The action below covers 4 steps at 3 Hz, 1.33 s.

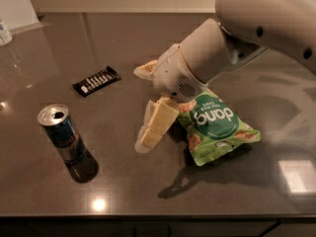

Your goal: Pick redbull can

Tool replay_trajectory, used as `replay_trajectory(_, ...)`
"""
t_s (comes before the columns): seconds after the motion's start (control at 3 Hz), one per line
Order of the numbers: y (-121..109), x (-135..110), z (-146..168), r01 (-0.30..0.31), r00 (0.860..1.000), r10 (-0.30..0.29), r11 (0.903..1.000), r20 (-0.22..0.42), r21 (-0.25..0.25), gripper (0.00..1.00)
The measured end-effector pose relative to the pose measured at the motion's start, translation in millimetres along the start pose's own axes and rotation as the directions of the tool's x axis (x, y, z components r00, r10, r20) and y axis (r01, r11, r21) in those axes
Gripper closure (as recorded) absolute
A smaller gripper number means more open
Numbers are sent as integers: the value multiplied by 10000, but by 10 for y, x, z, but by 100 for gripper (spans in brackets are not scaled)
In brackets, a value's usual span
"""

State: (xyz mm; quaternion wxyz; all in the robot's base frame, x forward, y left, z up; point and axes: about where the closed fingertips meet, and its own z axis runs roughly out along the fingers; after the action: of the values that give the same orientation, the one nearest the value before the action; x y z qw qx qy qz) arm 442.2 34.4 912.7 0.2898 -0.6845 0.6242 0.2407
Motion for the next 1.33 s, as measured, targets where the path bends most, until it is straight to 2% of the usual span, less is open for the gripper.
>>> replay_trajectory(0.33, 54, -242, 263, 140, 9967, -108, 9991, 803, -397, 0)
replay_trajectory(1.0, 86, -552, 681, 270, 9755, -148, 9982, 2194, -526, 0)
replay_trajectory(1.33, 102, -674, 861, 349, 9637, -187, 9978, 2663, -563, 0)
